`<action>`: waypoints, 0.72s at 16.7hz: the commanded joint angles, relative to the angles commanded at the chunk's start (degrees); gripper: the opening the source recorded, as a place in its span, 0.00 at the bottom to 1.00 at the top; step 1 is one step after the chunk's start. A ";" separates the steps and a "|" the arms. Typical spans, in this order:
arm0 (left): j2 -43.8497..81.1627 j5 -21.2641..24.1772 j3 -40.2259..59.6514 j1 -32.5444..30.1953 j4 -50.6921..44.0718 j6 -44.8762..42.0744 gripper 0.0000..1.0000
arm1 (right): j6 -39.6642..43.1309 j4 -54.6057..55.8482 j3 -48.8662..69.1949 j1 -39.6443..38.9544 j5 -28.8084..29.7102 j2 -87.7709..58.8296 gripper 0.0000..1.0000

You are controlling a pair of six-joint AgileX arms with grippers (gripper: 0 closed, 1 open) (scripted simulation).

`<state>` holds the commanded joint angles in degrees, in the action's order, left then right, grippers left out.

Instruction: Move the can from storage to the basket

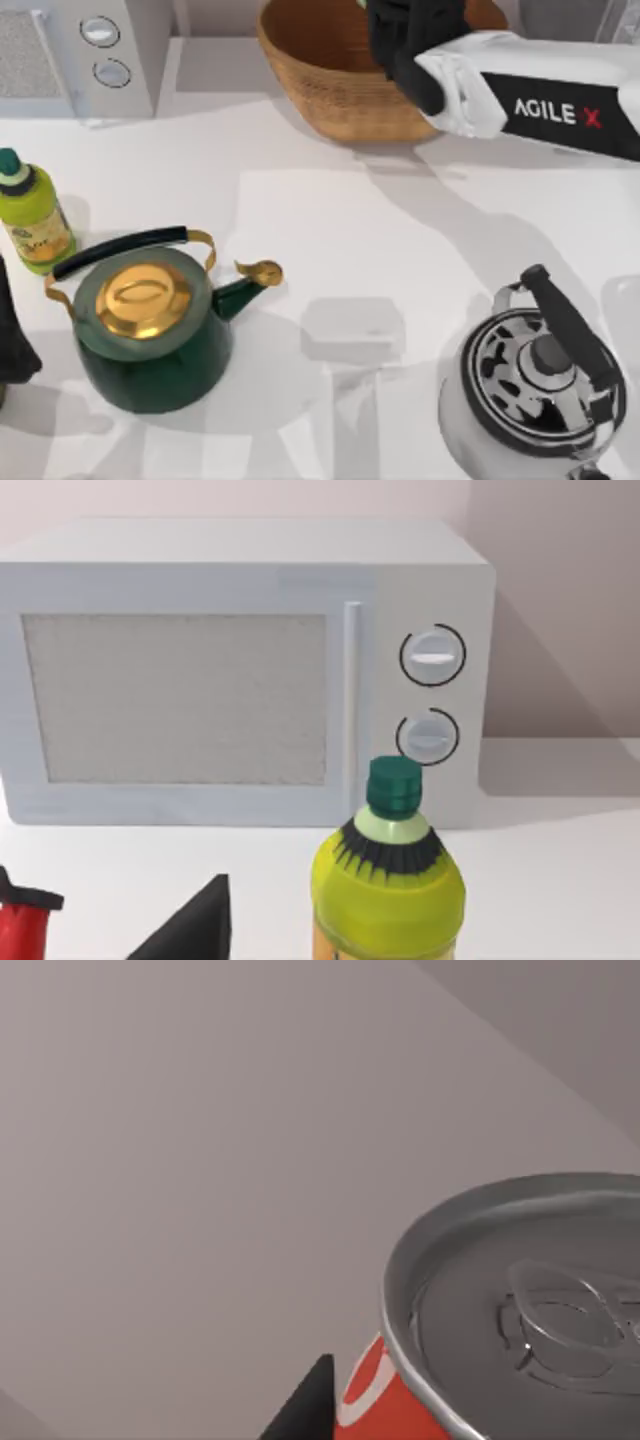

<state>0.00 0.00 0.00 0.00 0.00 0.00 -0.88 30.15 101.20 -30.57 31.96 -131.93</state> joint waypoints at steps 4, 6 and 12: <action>0.00 0.00 0.00 0.00 0.00 0.00 1.00 | 0.00 0.00 0.00 0.00 0.00 0.00 0.98; 0.00 0.00 0.00 0.00 0.00 0.00 1.00 | 0.00 0.00 0.00 0.00 0.00 0.00 1.00; 0.00 0.00 0.00 0.00 0.00 0.00 1.00 | 0.00 0.00 0.00 0.00 0.00 0.00 1.00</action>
<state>0.00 0.00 0.00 0.00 0.00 0.00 -0.88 30.15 101.20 -30.57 31.96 -131.93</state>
